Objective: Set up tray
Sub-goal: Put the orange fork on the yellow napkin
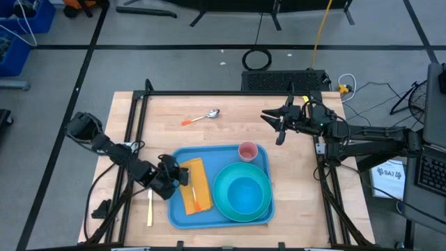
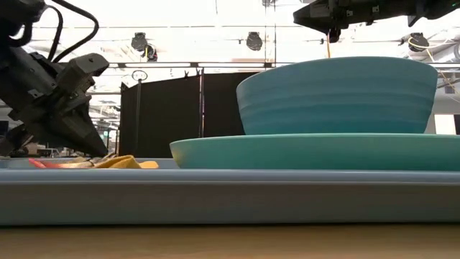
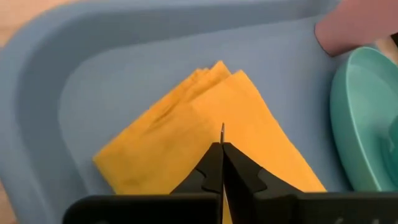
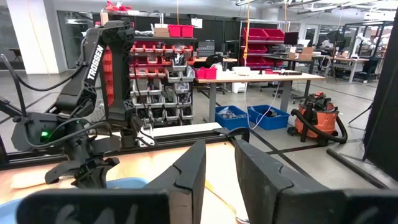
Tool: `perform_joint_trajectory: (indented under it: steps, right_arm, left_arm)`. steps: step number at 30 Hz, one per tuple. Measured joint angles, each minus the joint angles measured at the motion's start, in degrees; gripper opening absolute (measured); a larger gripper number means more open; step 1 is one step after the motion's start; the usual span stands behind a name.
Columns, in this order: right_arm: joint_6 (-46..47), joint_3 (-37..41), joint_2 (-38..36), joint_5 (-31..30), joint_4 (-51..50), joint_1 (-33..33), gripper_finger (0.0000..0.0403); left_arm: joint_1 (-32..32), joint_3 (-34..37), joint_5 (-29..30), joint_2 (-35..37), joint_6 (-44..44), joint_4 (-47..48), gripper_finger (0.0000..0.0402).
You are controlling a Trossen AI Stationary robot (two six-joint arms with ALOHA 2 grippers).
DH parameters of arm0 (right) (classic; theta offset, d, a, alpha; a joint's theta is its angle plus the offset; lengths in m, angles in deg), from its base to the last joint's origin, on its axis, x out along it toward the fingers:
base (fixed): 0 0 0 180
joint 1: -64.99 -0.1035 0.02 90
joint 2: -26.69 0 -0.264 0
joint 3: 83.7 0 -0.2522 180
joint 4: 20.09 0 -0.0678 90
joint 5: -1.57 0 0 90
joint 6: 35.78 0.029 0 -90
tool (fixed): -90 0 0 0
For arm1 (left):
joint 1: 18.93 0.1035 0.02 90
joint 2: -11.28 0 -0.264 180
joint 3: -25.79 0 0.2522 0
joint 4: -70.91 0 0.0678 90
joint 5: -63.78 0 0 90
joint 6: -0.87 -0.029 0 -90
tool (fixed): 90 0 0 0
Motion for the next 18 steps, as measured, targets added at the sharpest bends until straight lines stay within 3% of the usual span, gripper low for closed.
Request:
perform_joint_trajectory:
  steps: [9, 18]
  right_arm:
    - [-0.17, 0.0, 0.0, 0.0, -0.02, -0.02, 0.0077]
    - [-0.13, 0.0, 0.0, -0.02, -0.02, 0.0, 0.0077]
  left_arm:
    - [-2.94, 0.0, 0.07, -0.01, 4.84, 3.08, 0.0001]
    - [-3.03, -0.15, 2.44, 2.1, 3.12, 3.54, 0.0]
